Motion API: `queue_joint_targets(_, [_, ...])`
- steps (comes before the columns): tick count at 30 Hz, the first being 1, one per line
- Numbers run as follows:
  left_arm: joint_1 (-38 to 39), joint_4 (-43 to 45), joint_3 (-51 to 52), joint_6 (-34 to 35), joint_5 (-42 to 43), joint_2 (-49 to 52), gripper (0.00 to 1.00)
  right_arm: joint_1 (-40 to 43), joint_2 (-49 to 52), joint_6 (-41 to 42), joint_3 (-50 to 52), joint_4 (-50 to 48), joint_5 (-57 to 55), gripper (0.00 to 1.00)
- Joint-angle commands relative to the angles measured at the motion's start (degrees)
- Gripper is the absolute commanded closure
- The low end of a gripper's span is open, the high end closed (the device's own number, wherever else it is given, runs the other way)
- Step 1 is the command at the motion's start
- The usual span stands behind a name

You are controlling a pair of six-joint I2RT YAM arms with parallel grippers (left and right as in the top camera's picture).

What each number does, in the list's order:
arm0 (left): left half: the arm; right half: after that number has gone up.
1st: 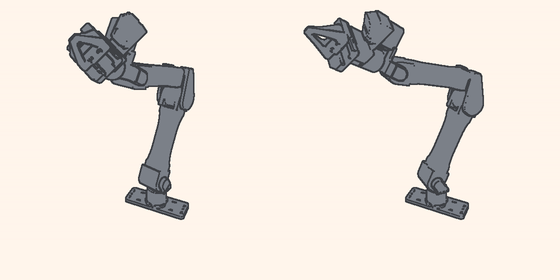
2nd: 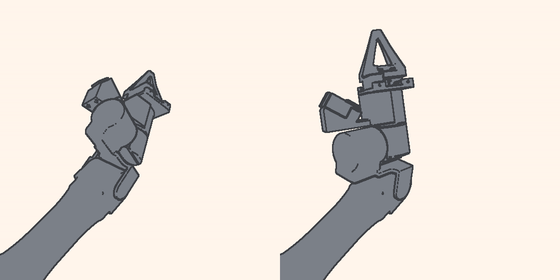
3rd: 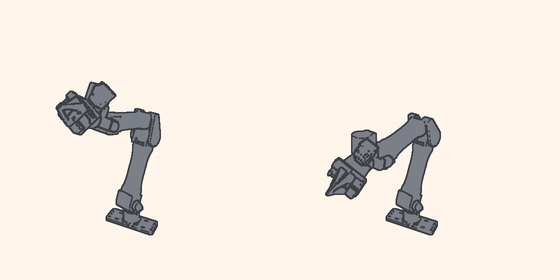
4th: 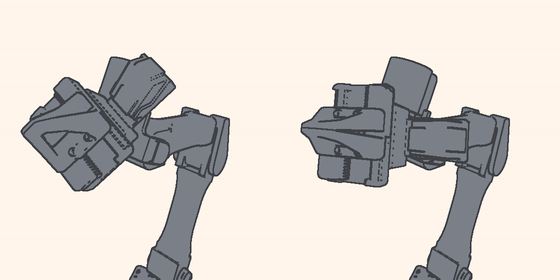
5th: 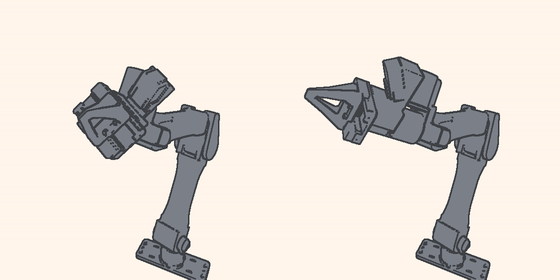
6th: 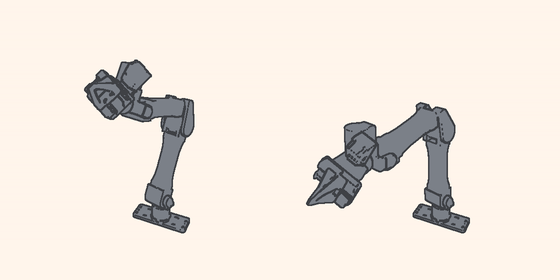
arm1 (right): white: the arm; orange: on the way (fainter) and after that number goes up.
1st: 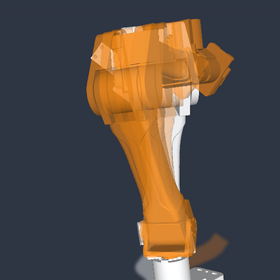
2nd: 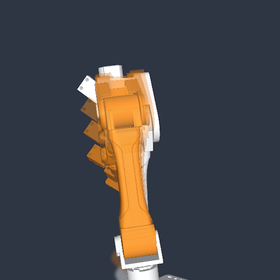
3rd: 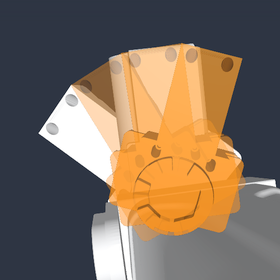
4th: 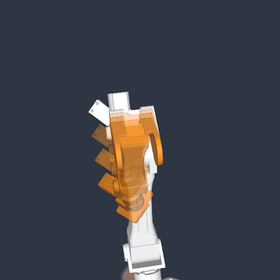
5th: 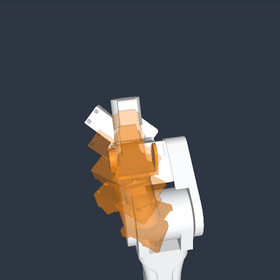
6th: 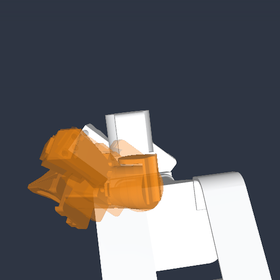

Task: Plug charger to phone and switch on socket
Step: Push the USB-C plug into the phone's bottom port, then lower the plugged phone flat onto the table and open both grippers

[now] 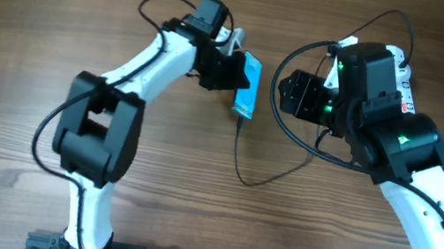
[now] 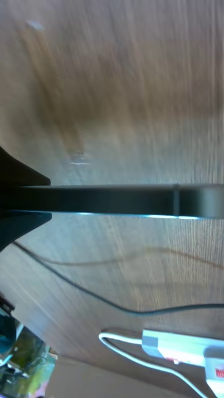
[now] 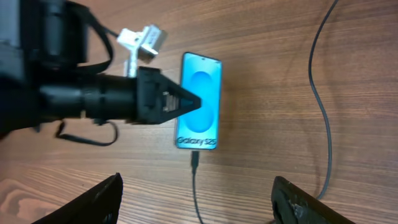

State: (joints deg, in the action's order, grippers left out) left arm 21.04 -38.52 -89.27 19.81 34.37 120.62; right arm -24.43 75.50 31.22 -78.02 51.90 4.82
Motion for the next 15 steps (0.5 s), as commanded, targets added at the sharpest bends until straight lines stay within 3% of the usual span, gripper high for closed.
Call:
queue_joint_targets(1, [0.8, 2.9, -0.2, 1.7, 1.6, 2.1, 0.96, 0.1, -0.7, -1.0, -0.6, 0.5, -1.0, 0.23])
queue_joint_targets(15, [0.9, 5.4, -0.2, 1.8, -2.0, 7.0, 0.93, 0.1, 0.7, -0.2, 0.9, 1.8, -1.0, 0.22])
